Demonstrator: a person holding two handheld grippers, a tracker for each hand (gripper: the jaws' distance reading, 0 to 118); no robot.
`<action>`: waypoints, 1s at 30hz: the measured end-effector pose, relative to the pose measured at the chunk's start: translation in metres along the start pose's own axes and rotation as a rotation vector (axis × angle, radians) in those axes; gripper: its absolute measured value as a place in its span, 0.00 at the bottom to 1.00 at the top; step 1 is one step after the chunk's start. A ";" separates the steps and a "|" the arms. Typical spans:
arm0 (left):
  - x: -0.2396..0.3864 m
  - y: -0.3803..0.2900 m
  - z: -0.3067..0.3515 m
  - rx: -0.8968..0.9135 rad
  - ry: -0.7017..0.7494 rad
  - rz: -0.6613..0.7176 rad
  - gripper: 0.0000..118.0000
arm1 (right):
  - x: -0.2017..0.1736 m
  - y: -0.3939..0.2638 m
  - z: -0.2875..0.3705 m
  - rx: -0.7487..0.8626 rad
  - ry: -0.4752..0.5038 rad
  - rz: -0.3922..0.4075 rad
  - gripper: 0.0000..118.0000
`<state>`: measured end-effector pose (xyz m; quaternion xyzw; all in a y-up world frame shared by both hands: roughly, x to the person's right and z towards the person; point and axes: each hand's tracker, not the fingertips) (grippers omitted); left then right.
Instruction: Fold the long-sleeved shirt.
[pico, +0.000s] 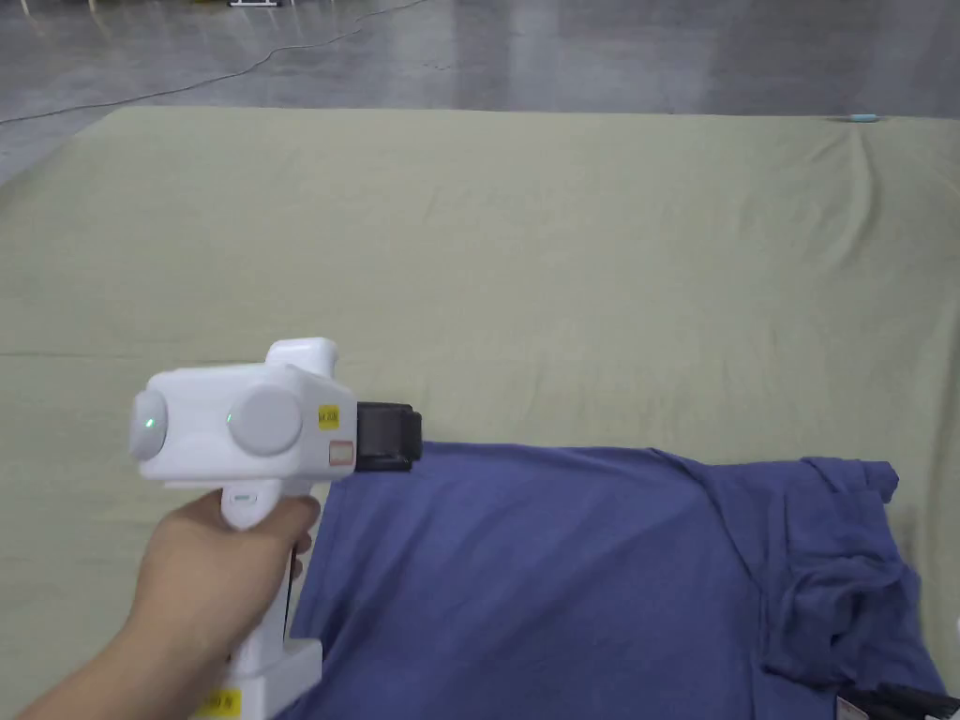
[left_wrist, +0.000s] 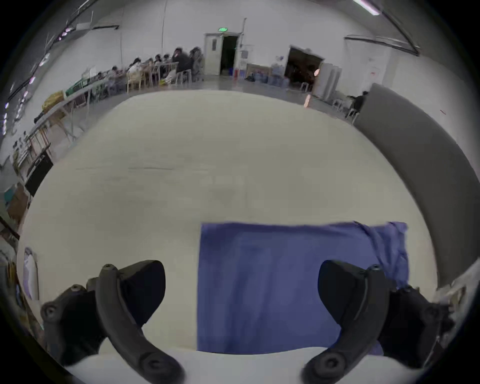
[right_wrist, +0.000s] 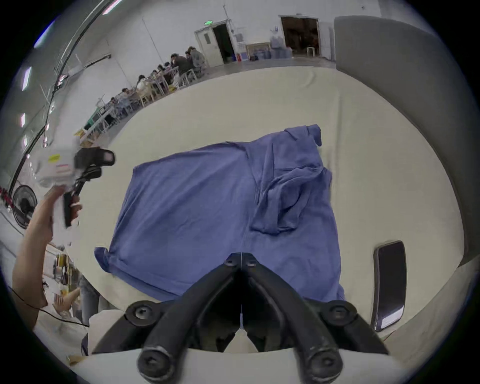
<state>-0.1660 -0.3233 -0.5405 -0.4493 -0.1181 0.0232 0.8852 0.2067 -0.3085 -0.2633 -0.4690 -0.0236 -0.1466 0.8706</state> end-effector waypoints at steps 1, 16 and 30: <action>0.004 0.010 -0.014 -0.045 0.034 -0.010 0.97 | 0.002 0.000 -0.003 -0.003 0.000 -0.011 0.00; 0.033 0.019 -0.081 -0.152 0.139 -0.206 0.00 | 0.041 0.103 -0.066 -0.084 -0.117 0.076 0.06; 0.007 0.037 -0.055 -0.140 0.047 -0.143 0.00 | 0.081 0.241 -0.187 -0.417 -0.172 -0.329 0.38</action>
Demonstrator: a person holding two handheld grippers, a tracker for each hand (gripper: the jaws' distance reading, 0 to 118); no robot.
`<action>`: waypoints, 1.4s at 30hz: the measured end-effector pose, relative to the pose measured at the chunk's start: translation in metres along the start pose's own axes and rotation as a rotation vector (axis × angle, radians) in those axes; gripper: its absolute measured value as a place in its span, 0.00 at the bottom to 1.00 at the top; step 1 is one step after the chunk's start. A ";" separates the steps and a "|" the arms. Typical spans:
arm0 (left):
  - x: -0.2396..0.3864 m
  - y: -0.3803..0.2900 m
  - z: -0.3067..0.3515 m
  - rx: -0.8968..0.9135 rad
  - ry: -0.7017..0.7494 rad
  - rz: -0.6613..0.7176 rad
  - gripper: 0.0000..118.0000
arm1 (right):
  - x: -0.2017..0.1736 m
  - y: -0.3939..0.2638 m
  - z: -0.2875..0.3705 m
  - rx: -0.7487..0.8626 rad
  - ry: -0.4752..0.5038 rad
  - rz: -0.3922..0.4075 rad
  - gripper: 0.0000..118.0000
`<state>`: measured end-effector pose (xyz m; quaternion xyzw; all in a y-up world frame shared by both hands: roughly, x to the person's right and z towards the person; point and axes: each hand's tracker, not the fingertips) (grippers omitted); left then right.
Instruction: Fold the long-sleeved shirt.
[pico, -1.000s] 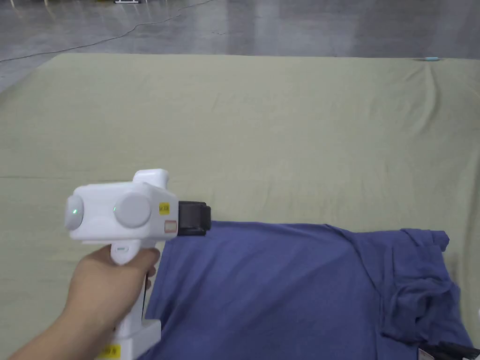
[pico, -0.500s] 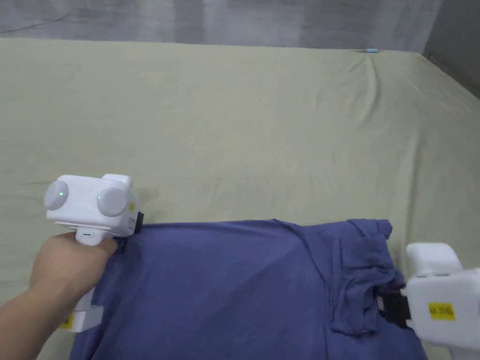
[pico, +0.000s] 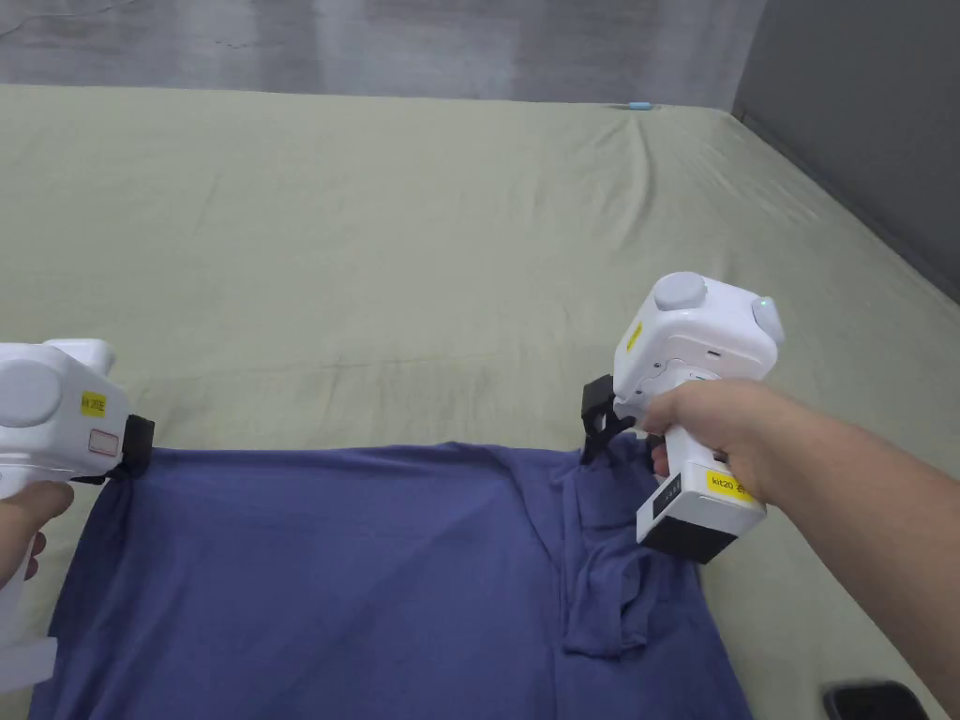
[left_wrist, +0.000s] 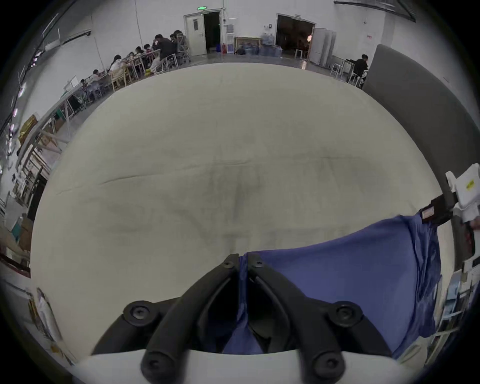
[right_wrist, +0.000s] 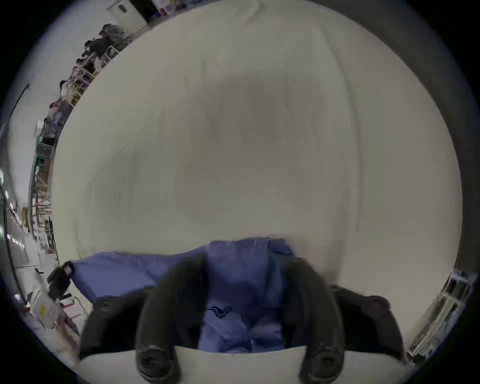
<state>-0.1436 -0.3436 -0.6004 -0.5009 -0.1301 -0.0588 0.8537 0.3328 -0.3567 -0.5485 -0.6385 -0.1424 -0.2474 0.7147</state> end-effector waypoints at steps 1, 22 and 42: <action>-0.001 -0.001 0.001 -0.001 -0.002 0.002 0.00 | -0.002 -0.009 0.003 0.009 -0.001 0.012 0.35; -0.011 -0.187 0.152 0.007 -0.110 -0.137 0.00 | 0.085 -0.296 0.081 0.320 0.068 0.606 0.22; -0.017 -0.248 0.129 -0.083 -0.096 0.026 0.08 | 0.103 -0.320 0.047 0.224 0.009 0.415 0.59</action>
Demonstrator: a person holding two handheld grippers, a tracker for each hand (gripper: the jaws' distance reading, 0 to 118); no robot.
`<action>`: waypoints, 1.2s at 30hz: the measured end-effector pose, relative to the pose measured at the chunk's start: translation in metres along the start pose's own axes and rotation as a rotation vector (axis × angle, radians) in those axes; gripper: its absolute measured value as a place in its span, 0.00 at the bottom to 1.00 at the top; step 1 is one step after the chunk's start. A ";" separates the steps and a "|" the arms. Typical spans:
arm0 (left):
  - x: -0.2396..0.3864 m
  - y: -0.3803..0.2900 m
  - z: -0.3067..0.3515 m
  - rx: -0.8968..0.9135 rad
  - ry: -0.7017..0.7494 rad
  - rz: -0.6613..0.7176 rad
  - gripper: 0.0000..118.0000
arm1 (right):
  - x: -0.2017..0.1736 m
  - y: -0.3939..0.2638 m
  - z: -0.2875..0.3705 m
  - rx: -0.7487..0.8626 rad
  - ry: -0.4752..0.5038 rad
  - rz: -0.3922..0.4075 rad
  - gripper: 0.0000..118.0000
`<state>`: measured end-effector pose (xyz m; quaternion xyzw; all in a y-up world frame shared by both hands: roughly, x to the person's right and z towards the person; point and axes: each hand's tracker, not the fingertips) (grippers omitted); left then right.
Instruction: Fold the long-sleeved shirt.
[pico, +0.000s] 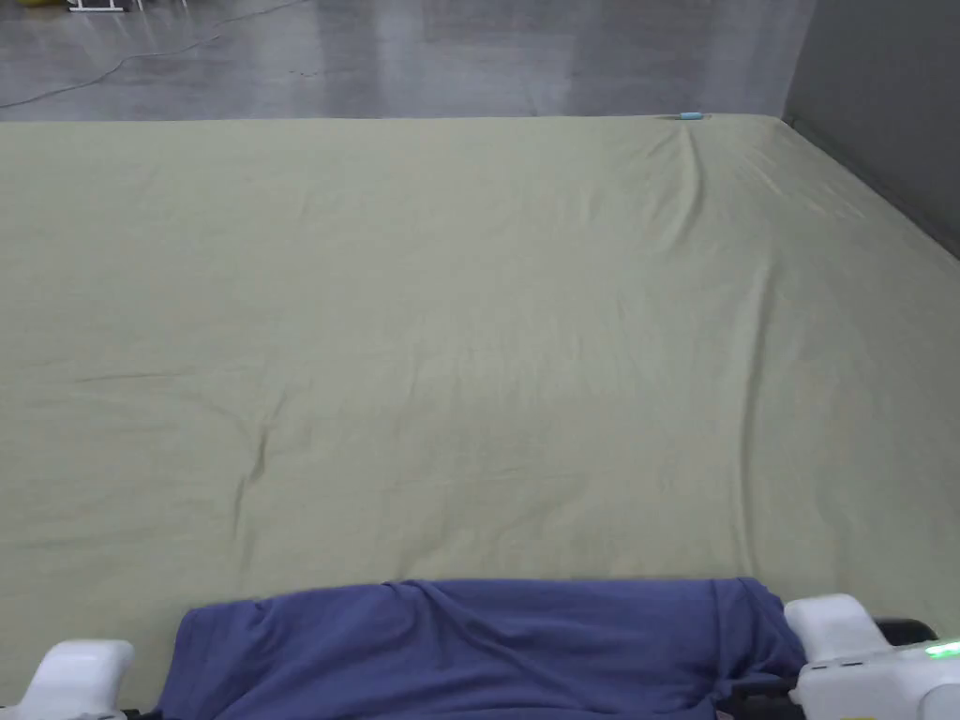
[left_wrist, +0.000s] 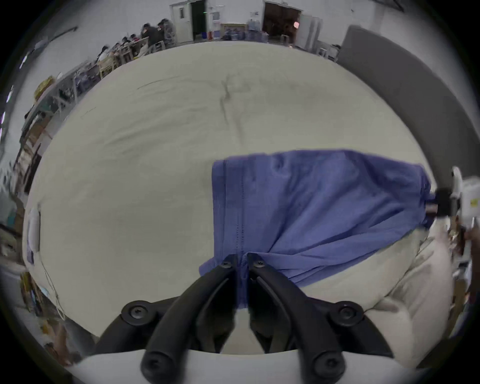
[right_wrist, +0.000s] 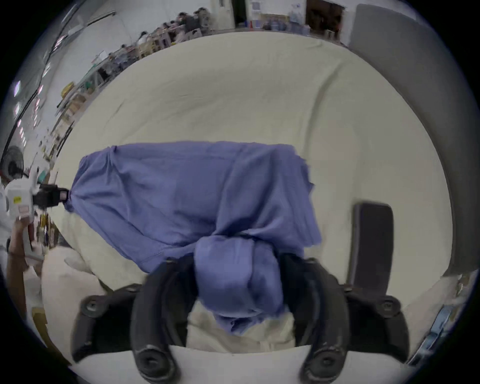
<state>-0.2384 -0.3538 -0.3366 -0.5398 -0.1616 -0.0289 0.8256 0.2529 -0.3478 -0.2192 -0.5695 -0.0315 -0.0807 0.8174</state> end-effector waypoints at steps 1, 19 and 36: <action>0.000 0.001 0.011 0.026 -0.028 0.031 0.31 | 0.000 0.001 0.011 0.017 0.015 -0.016 0.59; -0.012 -0.006 0.035 0.159 -0.214 0.148 0.03 | -0.063 -0.002 0.049 0.177 0.171 -0.025 0.00; -0.065 0.035 -0.060 -0.039 -0.535 0.399 1.00 | -0.086 -0.003 0.033 0.149 0.562 0.007 0.00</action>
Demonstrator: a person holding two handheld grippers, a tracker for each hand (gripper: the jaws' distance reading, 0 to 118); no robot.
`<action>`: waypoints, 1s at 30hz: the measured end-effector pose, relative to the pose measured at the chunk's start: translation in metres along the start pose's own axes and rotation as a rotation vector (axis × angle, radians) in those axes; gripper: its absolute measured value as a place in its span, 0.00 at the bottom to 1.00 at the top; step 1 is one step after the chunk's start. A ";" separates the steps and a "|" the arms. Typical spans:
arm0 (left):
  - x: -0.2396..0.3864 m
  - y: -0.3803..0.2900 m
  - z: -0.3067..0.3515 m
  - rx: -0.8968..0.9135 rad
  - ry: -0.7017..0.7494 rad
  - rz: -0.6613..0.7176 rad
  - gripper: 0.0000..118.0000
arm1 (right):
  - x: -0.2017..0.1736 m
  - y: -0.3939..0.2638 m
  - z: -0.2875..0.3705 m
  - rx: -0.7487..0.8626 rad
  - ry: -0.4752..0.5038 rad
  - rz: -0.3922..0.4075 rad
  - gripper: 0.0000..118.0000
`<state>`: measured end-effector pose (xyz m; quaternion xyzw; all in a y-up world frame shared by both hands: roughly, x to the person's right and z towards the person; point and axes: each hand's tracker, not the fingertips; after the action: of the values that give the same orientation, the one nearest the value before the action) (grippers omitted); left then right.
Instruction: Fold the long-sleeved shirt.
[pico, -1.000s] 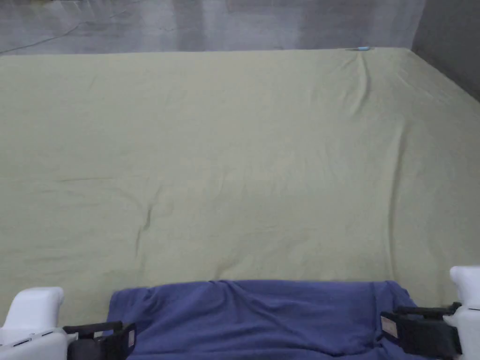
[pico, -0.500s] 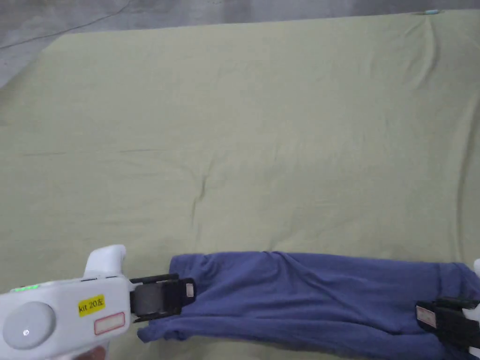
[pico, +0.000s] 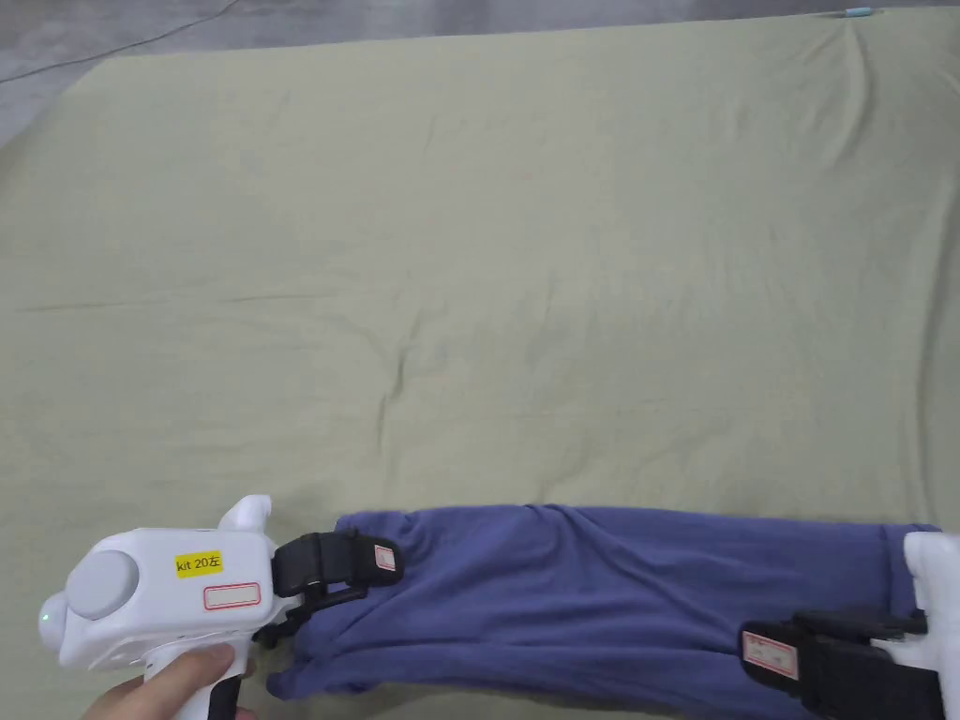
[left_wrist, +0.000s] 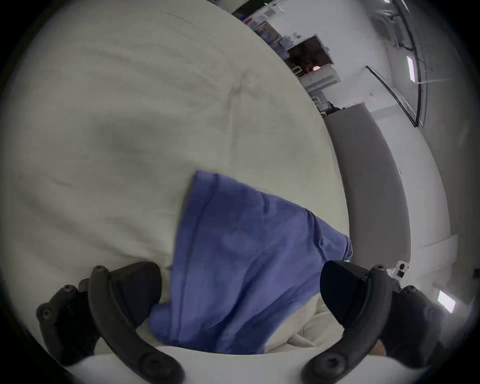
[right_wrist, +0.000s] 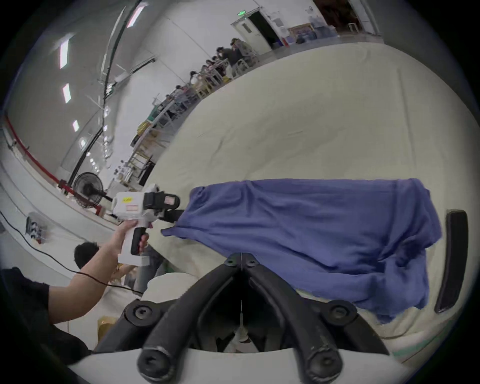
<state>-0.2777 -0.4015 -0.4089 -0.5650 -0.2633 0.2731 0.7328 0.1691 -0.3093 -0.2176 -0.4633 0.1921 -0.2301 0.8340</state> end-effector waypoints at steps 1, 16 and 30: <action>0.003 -0.001 -0.004 -0.002 -0.006 -0.009 1.00 | -0.003 0.000 -0.004 -0.002 0.009 0.006 0.00; -0.032 -0.002 -0.063 -0.055 -0.349 0.216 0.01 | -0.004 -0.005 -0.032 -0.056 0.073 -0.028 0.00; -0.054 0.018 0.088 0.150 -0.367 0.237 0.01 | -0.017 0.001 -0.034 -0.053 0.064 -0.038 0.00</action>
<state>-0.3791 -0.3751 -0.4107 -0.4767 -0.3029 0.4740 0.6755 0.1373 -0.3232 -0.2337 -0.4811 0.2160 -0.2556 0.8103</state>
